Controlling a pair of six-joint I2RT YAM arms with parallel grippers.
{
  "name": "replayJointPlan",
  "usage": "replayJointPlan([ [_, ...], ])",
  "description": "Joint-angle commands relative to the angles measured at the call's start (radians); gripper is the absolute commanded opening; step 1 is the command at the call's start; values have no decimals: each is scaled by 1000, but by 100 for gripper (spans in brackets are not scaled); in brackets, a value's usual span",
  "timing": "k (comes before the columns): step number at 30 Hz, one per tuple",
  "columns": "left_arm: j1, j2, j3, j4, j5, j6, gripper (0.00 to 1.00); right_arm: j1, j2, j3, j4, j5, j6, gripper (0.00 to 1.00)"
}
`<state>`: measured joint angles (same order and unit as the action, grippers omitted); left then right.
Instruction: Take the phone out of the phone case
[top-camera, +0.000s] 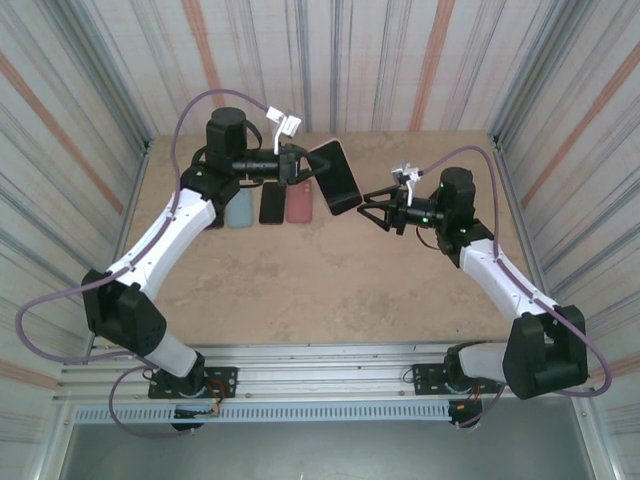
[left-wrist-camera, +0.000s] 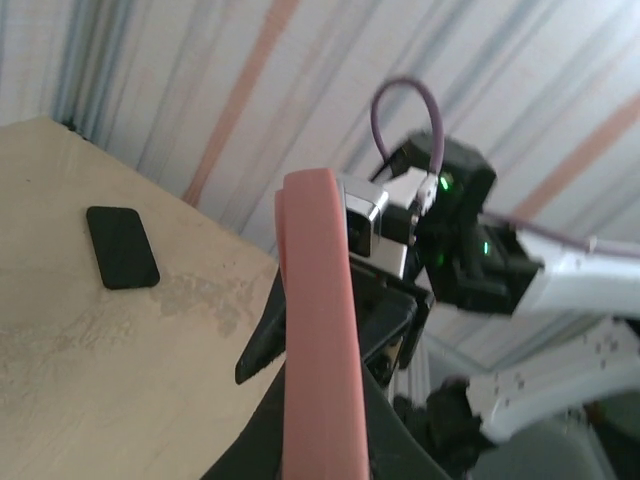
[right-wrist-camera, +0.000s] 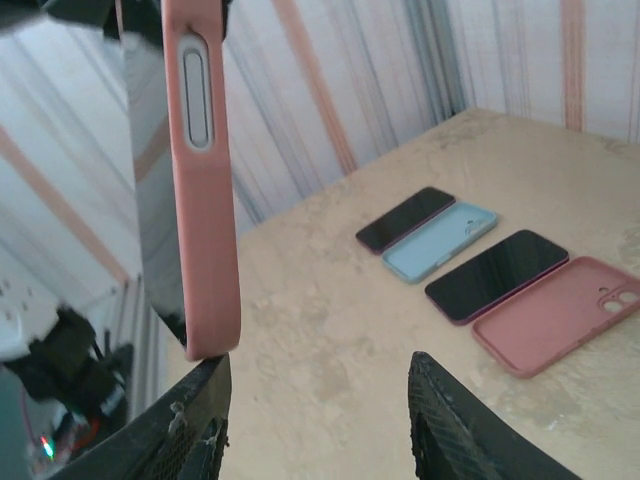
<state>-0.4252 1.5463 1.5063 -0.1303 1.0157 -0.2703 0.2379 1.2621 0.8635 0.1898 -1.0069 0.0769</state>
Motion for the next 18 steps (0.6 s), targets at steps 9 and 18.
replayJointPlan([
  [9, 32, -82, 30, -321, 176, 608, 0, 139, 68, 222, -569, 24, -613, 48],
  [18, 54, -98, 30, -411, 219, 691, 0, 198, 123, 273, -659, 92, -741, 35],
])
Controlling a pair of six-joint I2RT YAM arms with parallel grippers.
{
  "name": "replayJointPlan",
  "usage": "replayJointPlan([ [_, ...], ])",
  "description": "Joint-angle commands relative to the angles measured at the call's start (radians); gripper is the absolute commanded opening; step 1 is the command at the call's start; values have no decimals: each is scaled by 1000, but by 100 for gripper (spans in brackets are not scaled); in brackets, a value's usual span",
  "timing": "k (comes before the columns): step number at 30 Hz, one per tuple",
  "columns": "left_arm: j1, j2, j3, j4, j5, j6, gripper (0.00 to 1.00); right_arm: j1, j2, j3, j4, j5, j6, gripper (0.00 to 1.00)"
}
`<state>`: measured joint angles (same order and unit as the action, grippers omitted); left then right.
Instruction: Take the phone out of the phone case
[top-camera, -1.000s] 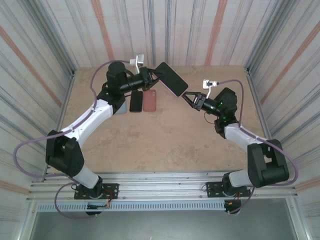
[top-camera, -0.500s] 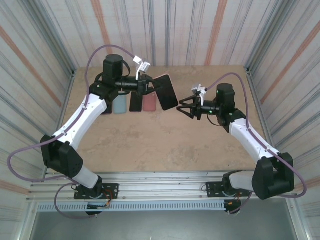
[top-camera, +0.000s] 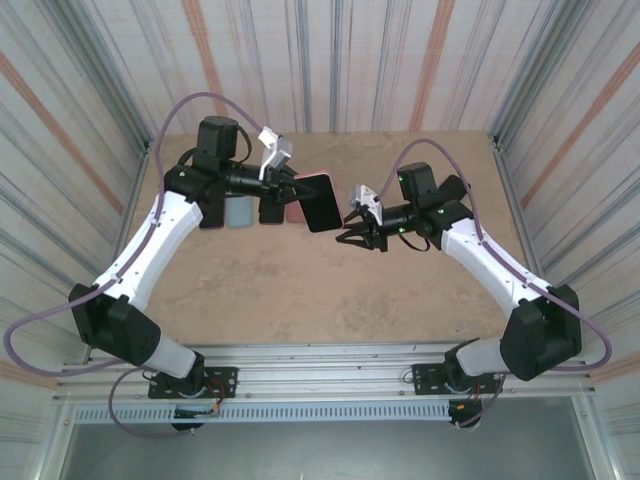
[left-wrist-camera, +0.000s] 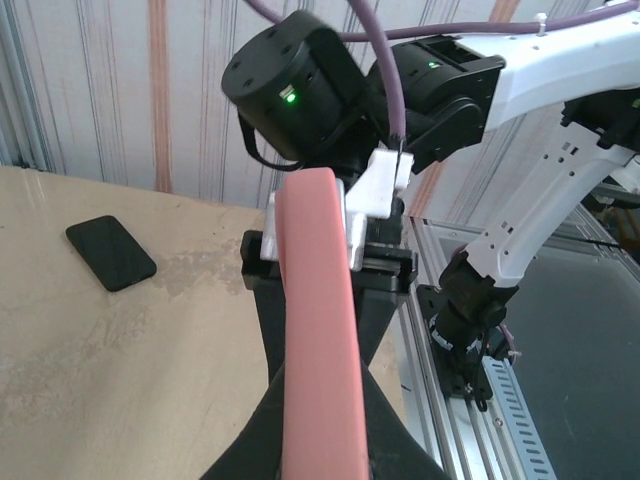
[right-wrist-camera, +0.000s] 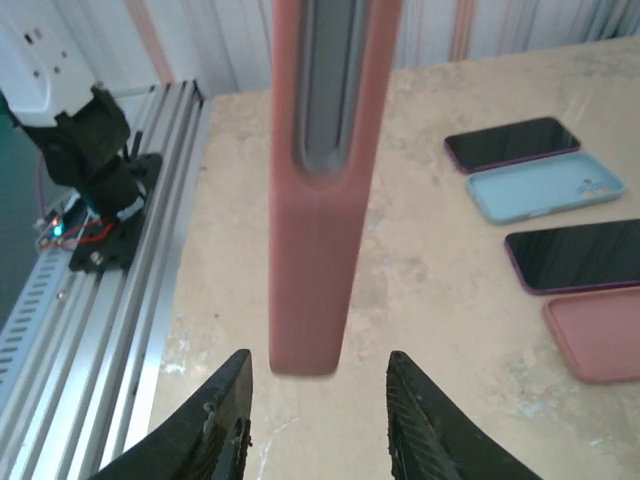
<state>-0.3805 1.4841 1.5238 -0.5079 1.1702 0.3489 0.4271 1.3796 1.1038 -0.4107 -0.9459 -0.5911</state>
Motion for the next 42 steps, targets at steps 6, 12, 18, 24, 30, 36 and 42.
replayJointPlan([
  [6, 9, -28, 22, -108, 62, 122, 0, 48, -6, 30, -10, 28, -67, 31],
  [12, 10, -29, 29, -144, 46, 148, 0, 63, 9, 54, -15, 32, -81, 28],
  [18, 10, -37, 30, -164, 28, 157, 0, 90, 46, 97, -77, 45, -123, 22],
  [24, 12, -43, 36, -200, 22, 178, 0, 101, 64, 120, -126, 54, -163, 19],
  [30, 25, -47, 29, -207, 22, 181, 0, 101, 67, 118, -147, 56, -183, 24],
  [36, 26, -41, 36, -210, 31, 179, 0, 102, 70, 122, -135, 60, -177, 27],
  [42, 26, -30, 36, -210, 45, 157, 0, 111, 77, 122, -119, 64, -175, 20],
])
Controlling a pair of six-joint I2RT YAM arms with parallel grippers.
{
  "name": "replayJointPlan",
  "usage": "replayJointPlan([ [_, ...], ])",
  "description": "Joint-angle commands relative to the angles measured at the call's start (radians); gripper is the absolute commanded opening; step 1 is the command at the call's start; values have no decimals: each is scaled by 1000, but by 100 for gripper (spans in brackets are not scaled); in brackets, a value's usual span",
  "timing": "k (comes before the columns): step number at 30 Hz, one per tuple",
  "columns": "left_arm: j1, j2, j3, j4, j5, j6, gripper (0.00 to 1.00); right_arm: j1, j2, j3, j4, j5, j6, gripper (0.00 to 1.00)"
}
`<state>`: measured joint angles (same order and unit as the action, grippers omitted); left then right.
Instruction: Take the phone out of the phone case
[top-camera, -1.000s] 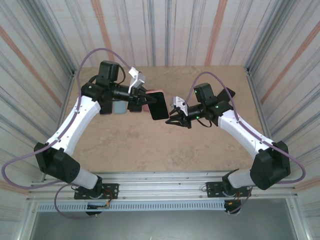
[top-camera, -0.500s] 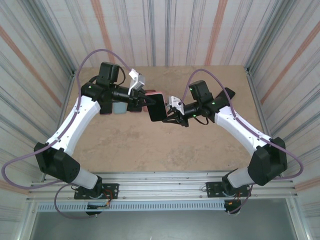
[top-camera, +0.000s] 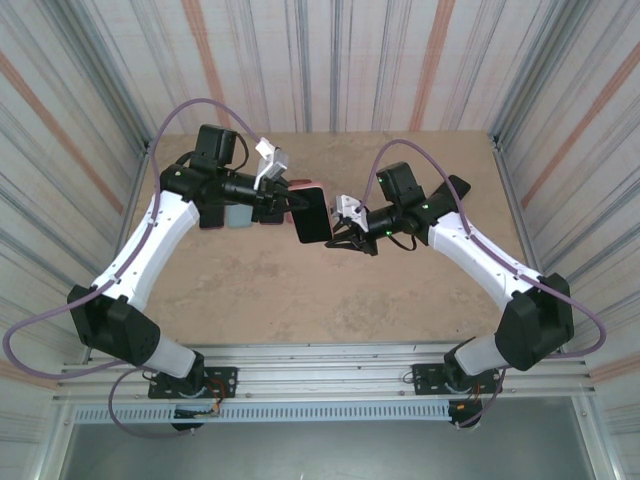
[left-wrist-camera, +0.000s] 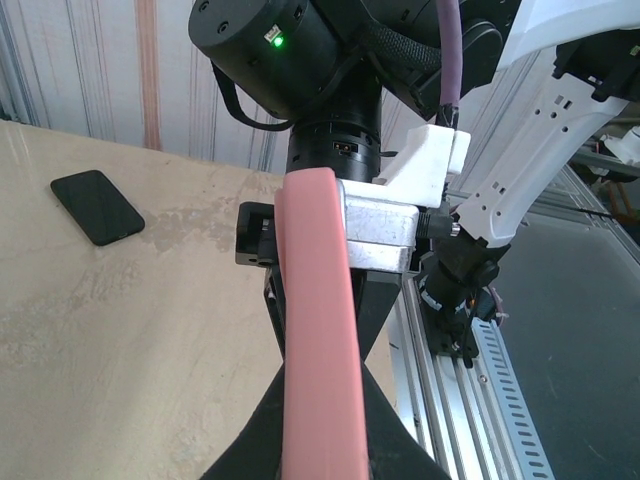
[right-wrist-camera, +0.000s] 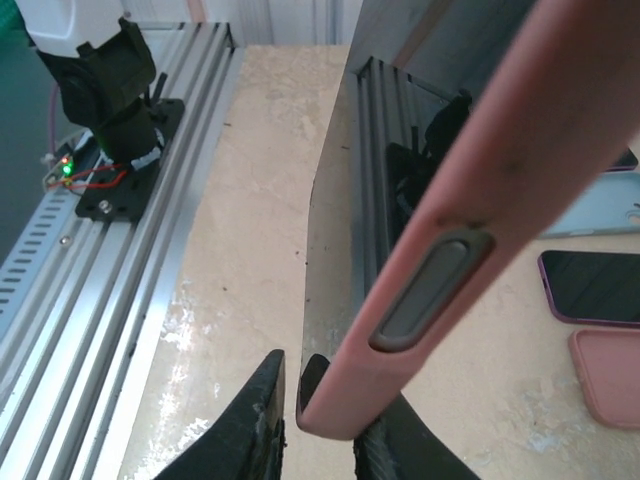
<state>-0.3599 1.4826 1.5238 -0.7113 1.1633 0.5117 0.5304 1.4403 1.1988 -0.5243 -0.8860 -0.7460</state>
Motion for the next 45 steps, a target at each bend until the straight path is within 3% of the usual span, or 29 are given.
replayJointPlan([
  [1, 6, -26, 36, -7, 50, -10, 0, 8, 18, 27, -5, 4, -19, 19],
  [10, 6, -20, 41, -34, 57, -8, 0, 23, 13, 44, -43, 16, -64, 12],
  [25, 4, 3, 58, -101, 191, -2, 0, 113, -90, 10, 9, 238, -113, 10],
  [29, 0, -11, 54, -141, 178, 30, 0, 130, -97, 23, -11, 302, -151, 10],
  [38, -11, -17, 50, -167, 153, 49, 0, 145, -110, 18, 42, 331, -154, 9],
  [45, -19, -16, 49, -167, 156, 50, 0, 137, -138, -19, 159, 260, -79, 10],
])
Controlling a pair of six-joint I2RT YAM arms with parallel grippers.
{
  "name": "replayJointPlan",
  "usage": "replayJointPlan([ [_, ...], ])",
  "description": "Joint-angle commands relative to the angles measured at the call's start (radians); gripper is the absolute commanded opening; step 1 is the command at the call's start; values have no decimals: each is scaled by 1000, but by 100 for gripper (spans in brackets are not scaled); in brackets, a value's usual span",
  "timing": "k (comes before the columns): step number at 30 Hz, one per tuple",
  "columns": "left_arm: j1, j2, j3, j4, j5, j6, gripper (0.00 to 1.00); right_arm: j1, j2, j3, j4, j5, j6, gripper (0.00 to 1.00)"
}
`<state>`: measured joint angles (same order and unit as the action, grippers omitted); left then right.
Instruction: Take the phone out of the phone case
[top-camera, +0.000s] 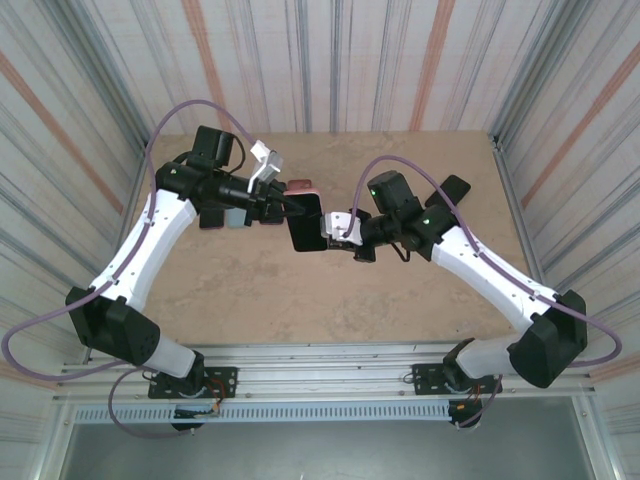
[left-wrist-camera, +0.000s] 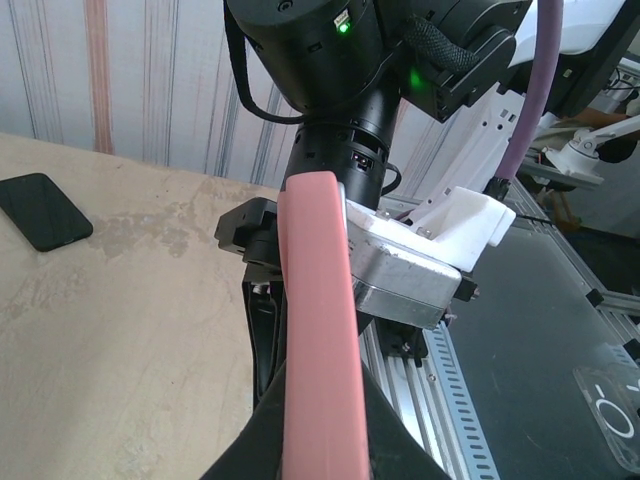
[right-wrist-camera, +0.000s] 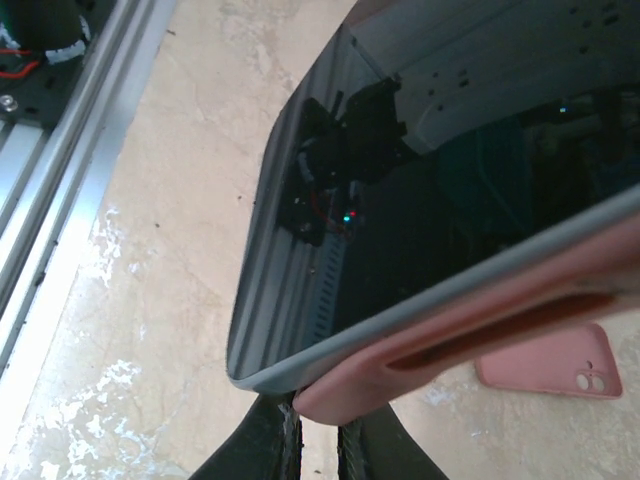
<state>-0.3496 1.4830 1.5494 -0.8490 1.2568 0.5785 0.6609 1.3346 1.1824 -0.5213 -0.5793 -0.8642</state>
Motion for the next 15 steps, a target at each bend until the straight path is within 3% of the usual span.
replayJointPlan([
  [1, -33, -18, 23, -30, 61, -17, 0, 3, -35, -13, 181, -38, 53, 10],
  [8, -34, -20, 22, -26, 50, -16, 0, -29, -76, -95, 384, -140, 203, 15],
  [15, -35, -17, 23, 4, 47, -32, 0, -44, -94, -135, 446, -202, 266, 19],
])
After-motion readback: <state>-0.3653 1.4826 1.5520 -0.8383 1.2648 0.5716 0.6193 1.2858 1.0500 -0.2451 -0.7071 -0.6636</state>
